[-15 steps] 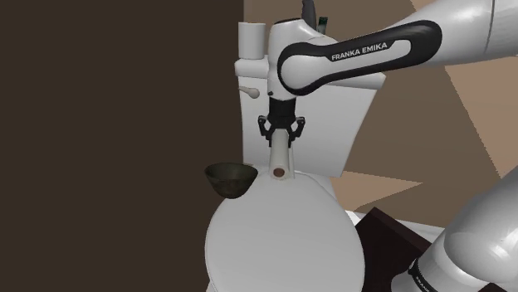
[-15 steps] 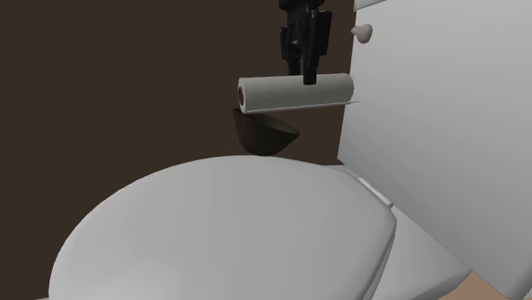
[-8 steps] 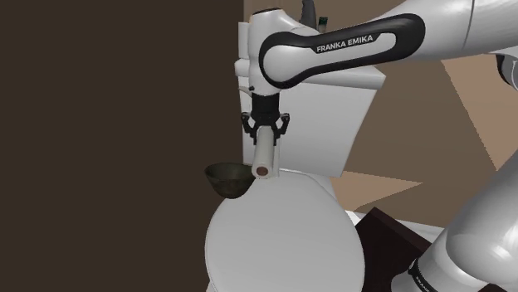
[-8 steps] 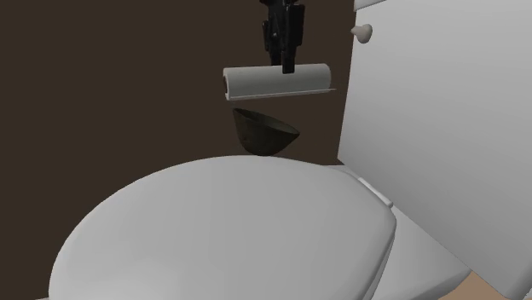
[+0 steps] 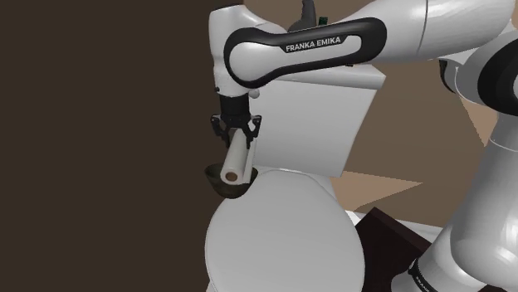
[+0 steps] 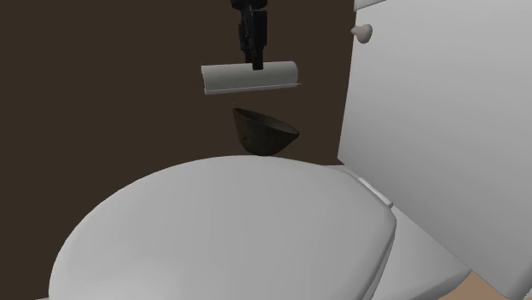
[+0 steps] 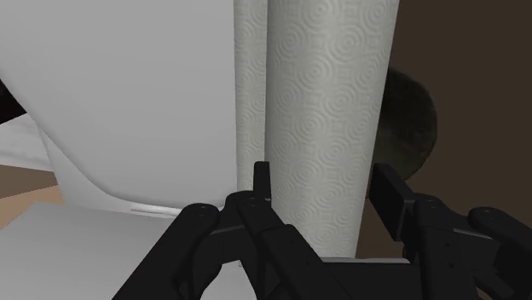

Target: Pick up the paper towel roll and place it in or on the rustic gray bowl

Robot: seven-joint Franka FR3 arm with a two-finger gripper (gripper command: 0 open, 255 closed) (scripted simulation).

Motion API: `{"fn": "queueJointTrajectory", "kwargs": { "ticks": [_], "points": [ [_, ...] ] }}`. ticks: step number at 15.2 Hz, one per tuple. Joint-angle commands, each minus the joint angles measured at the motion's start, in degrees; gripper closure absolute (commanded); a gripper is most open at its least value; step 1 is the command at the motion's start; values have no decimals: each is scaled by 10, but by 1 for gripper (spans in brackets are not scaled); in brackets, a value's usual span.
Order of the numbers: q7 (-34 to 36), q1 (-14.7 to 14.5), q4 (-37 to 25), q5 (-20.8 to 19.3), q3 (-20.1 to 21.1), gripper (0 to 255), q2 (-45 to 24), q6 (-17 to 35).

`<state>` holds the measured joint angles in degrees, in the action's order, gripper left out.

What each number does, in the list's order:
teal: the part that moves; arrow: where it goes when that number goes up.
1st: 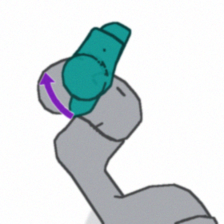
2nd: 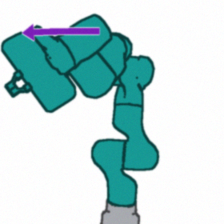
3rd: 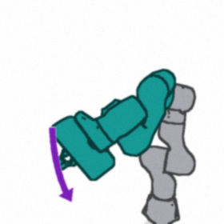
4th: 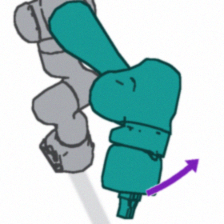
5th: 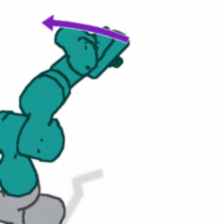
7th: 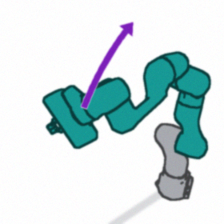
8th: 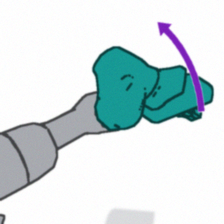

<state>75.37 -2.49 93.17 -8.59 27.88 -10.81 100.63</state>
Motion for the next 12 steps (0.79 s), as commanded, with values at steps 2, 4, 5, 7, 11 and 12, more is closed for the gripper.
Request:
{"fn": "queueJointTrajectory", "kwargs": {
  "ticks": [2, 4, 5, 7, 11, 12],
  "points": [
    [5, -2, 12, -4, 0, 255, -7, 18],
    [7, -1, 26, -5, -1, 255, -8, 33],
    [7, -1, 32, -6, -1, 255, -9, 40],
    [9, -1, 45, -7, -1, 255, -11, 55],
    [13, -1, 69, -11, -3, 255, -17, 83],
    [15, -1, 75, -13, -3, 255, -19, 90]
  ]
}}
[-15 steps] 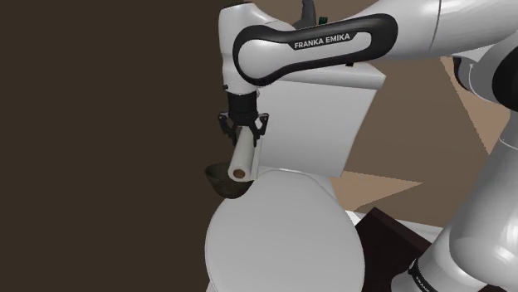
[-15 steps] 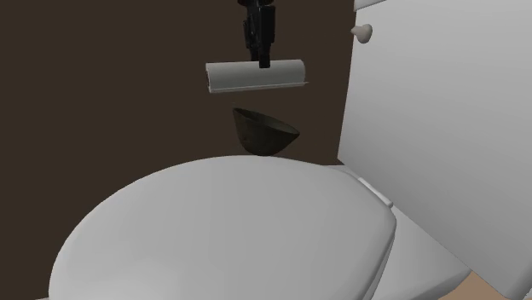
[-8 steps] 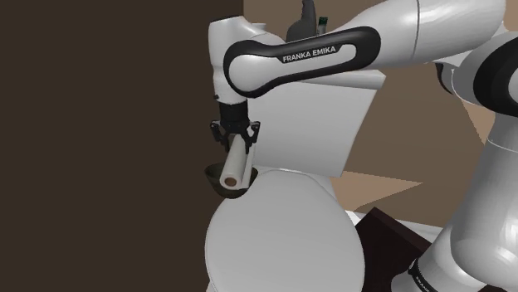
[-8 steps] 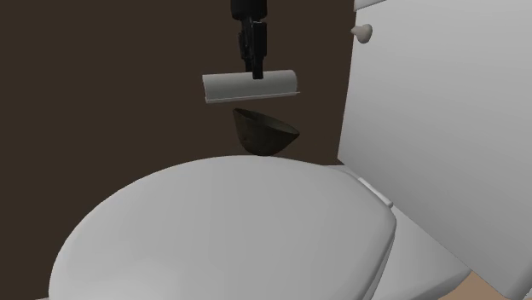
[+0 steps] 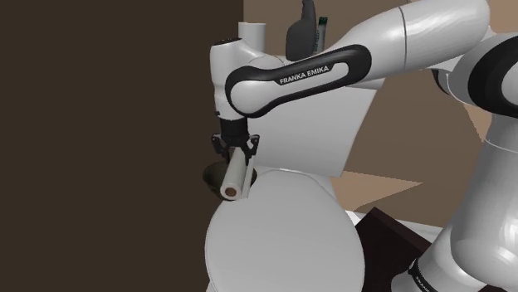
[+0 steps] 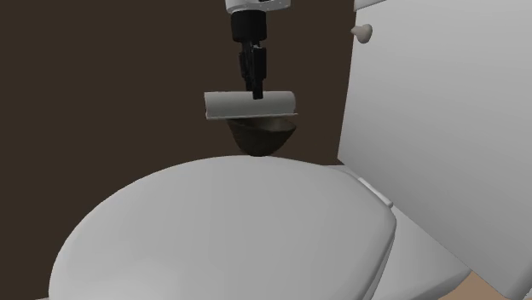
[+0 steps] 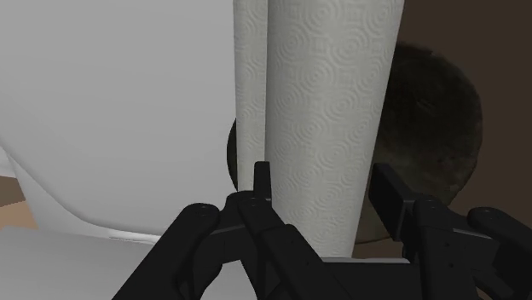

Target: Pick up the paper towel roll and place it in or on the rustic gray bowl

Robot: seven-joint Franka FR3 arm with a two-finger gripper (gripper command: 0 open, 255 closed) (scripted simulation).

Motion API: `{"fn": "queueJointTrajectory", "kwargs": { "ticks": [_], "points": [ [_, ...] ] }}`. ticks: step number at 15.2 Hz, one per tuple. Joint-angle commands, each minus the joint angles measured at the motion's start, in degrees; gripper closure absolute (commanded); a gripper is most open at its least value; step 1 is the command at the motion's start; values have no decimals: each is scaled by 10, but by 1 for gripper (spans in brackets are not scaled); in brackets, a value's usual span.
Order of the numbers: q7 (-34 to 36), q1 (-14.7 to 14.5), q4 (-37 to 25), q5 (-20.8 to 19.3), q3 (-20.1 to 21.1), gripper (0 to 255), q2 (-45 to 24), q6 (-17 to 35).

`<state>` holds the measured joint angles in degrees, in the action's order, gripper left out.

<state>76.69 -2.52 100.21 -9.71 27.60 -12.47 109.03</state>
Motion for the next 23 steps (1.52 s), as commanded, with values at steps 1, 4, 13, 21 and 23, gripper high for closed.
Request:
{"fn": "queueJointTrajectory", "kwargs": {
  "ticks": [1, 4, 13, 21, 23],
  "points": [
    [3, 0, 12, -4, -1, 255, -5, 17],
    [3, 0, 12, -4, -1, 255, -5, 17],
    [3, 0, 12, -4, -1, 0, -5, 17],
    [-3, -4, -48, 5, 3, 0, 5, -52],
    [-3, -4, -48, 5, 3, 0, 5, -52]
  ]
}}
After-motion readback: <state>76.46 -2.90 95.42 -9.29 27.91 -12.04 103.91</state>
